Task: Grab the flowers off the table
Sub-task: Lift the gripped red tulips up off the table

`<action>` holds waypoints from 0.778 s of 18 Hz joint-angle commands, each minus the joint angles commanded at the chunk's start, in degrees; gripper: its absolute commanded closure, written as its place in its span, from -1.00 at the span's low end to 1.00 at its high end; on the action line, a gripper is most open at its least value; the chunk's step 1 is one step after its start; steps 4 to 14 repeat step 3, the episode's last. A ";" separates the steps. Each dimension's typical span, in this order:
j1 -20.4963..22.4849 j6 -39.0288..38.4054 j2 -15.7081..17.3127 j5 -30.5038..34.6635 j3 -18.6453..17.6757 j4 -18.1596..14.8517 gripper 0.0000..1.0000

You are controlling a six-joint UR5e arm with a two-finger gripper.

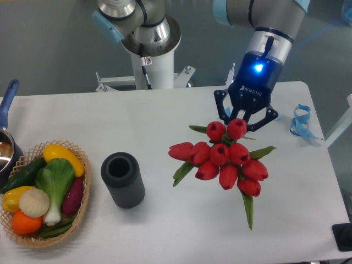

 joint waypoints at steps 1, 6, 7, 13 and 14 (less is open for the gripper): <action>0.00 0.00 0.00 0.00 -0.09 0.00 0.91; 0.00 0.00 0.00 0.09 -0.09 0.00 0.91; 0.00 0.00 0.00 0.09 -0.09 0.00 0.91; 0.00 0.00 0.00 0.09 -0.09 0.00 0.91; 0.00 0.00 0.00 0.09 -0.09 0.00 0.91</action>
